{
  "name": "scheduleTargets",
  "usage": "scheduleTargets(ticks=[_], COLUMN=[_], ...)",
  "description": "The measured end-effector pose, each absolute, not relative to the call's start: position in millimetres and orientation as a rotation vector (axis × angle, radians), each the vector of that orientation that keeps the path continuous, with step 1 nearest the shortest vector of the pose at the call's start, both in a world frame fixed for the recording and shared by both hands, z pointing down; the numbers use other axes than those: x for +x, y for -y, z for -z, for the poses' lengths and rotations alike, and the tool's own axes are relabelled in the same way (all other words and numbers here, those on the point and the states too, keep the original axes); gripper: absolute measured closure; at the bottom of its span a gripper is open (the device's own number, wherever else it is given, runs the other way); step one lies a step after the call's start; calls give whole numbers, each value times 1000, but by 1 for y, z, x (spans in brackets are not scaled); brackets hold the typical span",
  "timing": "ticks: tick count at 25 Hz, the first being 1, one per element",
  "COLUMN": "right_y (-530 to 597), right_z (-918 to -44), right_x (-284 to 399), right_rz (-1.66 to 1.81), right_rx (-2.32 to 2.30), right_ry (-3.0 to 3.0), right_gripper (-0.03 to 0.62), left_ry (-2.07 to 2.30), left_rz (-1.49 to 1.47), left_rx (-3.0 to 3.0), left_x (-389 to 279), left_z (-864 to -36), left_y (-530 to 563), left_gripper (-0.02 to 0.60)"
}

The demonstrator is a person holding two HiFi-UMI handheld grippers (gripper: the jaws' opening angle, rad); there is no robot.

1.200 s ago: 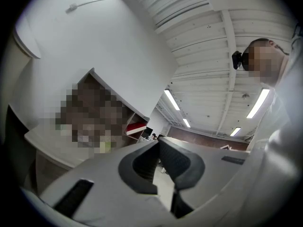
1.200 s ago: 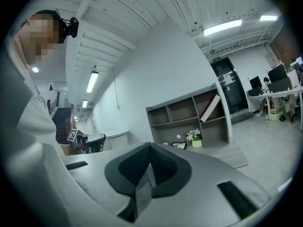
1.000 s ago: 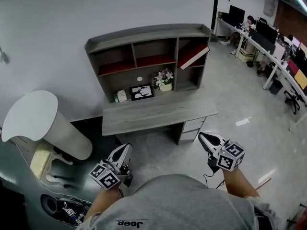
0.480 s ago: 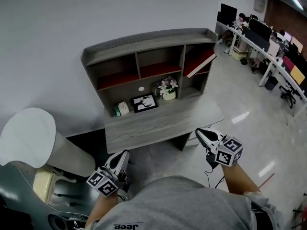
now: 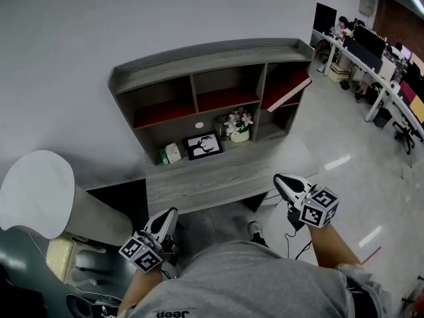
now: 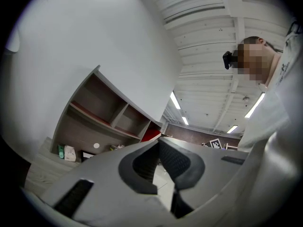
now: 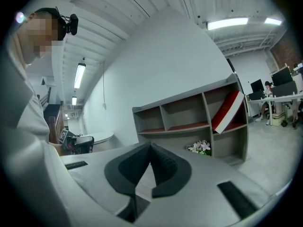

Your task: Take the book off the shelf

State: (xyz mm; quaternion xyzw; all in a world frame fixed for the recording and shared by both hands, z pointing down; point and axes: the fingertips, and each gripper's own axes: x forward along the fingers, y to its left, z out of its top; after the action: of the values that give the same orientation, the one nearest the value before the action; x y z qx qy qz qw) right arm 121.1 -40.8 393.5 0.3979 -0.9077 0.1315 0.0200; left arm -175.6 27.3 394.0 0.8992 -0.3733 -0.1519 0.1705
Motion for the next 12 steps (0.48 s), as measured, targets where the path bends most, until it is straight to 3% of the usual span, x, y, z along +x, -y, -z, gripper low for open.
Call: scheduleTargets(ticks=[12], right_y=[222], right_z=[-394], right_x=[201], right_rz=[-455], right_rx=[1203], right_ry=[2931], right_gripper=[565], left_ry=[1266], left_rz=[429], left_rx=[2518], left_x=[-111], left_z=[-385], left_y=[97], left_gripper=[554])
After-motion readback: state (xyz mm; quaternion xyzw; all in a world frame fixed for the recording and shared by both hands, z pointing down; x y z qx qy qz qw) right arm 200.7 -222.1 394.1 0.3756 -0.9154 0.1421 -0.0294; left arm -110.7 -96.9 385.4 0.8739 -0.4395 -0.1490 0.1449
